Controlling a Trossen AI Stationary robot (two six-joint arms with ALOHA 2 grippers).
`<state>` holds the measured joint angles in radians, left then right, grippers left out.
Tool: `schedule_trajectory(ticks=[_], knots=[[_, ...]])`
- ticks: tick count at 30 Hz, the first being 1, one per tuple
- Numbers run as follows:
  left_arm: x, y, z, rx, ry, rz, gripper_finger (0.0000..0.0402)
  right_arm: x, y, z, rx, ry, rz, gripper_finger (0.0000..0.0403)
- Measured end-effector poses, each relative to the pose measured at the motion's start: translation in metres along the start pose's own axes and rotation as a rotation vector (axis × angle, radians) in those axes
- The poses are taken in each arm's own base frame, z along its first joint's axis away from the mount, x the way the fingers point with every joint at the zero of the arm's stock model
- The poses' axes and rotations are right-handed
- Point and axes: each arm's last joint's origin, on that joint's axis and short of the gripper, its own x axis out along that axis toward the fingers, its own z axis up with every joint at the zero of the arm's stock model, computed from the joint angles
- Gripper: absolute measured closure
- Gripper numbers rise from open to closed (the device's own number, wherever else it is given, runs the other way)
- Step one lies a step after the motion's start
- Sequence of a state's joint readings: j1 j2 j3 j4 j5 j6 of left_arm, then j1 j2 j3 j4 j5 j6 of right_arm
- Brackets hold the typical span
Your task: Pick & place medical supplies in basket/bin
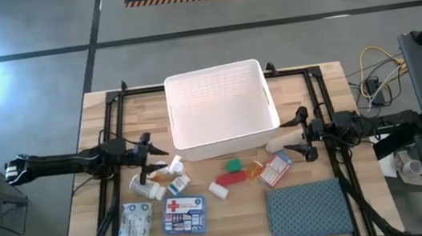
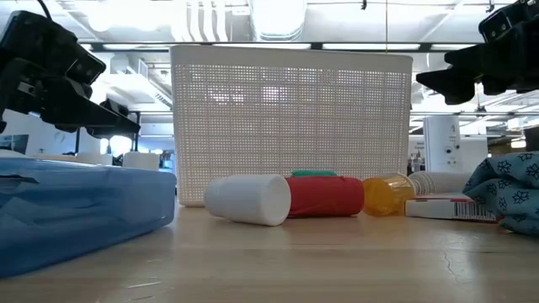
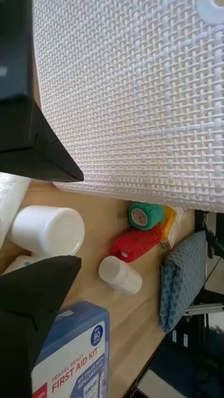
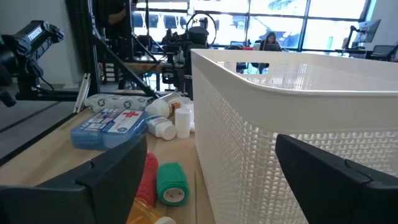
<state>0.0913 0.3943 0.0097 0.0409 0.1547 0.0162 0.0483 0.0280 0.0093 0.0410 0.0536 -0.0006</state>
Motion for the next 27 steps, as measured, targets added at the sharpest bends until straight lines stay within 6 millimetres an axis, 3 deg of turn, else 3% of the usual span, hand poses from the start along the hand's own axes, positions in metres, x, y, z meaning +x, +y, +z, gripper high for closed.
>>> schedule_trajectory(ticks=[23,25,27], knots=[[0.0000,0.0000,0.0001,0.000,-0.001,0.000,0.0215,0.0000,0.0000,0.0001,0.002,-0.001,0.000,0.0054],[0.0000,0.0000,0.0002,0.000,-0.001,0.000,0.0215,0.0000,0.0000,0.0002,0.083,-0.002,0.001,0.0053],[0.0000,0.0000,0.0002,0.000,-0.001,-0.001,0.0215,0.0000,0.0002,0.0002,0.308,-0.001,0.006,0.0054]])
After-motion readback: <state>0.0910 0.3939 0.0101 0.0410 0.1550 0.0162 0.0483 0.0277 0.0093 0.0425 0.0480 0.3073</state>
